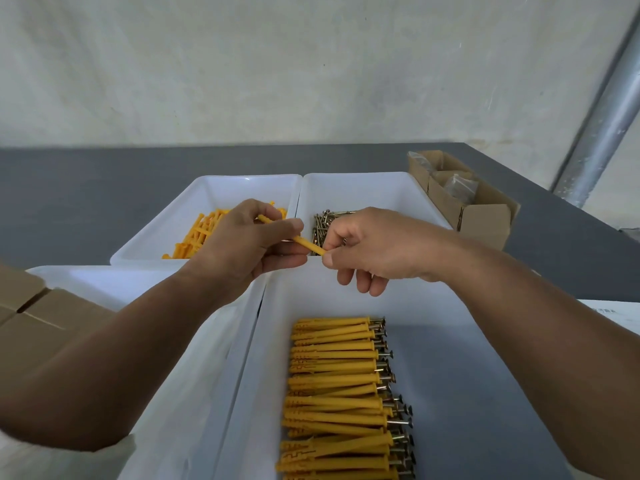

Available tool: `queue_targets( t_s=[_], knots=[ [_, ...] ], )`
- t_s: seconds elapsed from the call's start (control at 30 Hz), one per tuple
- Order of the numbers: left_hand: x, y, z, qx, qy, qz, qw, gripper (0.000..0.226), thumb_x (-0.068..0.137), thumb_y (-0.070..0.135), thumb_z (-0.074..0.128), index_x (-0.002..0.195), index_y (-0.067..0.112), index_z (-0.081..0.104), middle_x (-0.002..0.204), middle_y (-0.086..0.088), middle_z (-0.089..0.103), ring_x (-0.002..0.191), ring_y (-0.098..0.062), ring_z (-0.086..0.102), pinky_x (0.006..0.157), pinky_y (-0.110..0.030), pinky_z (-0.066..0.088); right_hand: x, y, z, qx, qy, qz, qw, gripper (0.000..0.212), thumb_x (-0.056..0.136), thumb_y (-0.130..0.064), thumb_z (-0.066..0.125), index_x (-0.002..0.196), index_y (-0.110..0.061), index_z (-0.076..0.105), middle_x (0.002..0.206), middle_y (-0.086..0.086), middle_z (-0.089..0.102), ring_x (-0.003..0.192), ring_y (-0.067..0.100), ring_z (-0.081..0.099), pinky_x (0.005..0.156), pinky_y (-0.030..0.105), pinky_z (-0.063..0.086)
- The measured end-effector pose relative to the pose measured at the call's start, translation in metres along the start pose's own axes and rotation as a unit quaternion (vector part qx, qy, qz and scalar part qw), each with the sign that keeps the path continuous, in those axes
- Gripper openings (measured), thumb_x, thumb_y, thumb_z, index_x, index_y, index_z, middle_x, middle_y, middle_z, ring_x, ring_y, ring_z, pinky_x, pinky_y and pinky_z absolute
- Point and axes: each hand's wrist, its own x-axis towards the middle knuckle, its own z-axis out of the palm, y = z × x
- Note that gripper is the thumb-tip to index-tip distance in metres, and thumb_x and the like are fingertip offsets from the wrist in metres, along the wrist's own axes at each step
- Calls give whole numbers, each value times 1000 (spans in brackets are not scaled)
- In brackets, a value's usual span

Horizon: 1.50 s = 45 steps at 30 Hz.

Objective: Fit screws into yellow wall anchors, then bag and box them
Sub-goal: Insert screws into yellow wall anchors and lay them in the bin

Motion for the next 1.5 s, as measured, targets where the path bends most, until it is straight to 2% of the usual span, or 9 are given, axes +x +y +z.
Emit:
queue_targets(
  t_s=[0.27,0.5,0.6,0.77,1.03,1.13,1.27,1.37,1.5],
  knots=[
    [4,1,-9,65,36,17,997,15,88,16,68,88,12,54,82,-8,66,71,-22,70,64,-31,58,-20,-14,-9,-122,-221,74,965,14,92,-19,67,103,-12,65,85,8,76,68,19,73,56,26,58],
    [13,-8,-22,205,108,68,970,17,81,10,75,85,16,59,73,-2,66,74,-22,72,77,-40,61,-26,-18,6,-249,-305,129,910,8,88,-18,71,86,-12,67,85,9,69,67,16,64,59,25,58],
    [18,-13,-28,318,140,96,933,16,79,17,74,83,24,60,79,-2,69,83,-22,70,81,-41,58,-24,-15,11,-267,-320,141,898,6,89,-18,70,87,-13,67,83,7,68,66,15,62,60,25,58],
    [22,-21,-35,456,179,115,864,13,80,25,71,90,26,63,74,14,61,74,-2,54,58,-18,37,-21,-11,21,-269,-338,149,890,13,87,-24,73,88,-13,65,86,8,70,72,19,65,63,28,58],
    [28,-27,-46,589,168,89,785,27,89,43,59,103,21,64,97,-1,65,94,-23,55,74,-34,42,-16,-9,27,-275,-347,179,879,33,89,-27,70,111,-2,69,94,10,71,74,18,64,60,25,57],
    [32,-28,-48,645,127,47,752,38,94,55,44,100,24,64,101,-2,62,93,-23,49,77,-35,38,-18,-13,15,-227,-303,156,912,19,94,-24,64,89,-6,66,74,7,64,54,16,55,51,23,52],
    [34,-30,-50,679,76,-16,730,57,95,64,23,92,26,66,113,-6,63,105,-29,50,81,-37,35,-13,-11,-7,-218,-58,55,973,22,93,-34,62,80,-17,68,71,-1,72,58,12,65,47,20,51],
    [36,-31,-51,699,65,-18,712,69,94,68,17,117,27,67,127,-5,61,119,-29,50,83,-38,34,-2,7,-15,-226,94,47,968,32,93,-42,57,73,-18,64,74,-2,65,67,13,60,52,23,42],
    [38,-31,-54,706,50,-16,707,73,92,71,14,116,28,67,125,-5,62,115,-27,51,82,-36,34,9,34,-12,-248,130,84,956,51,99,-52,38,74,-12,58,79,5,58,78,22,54,57,29,34]
  ],
)
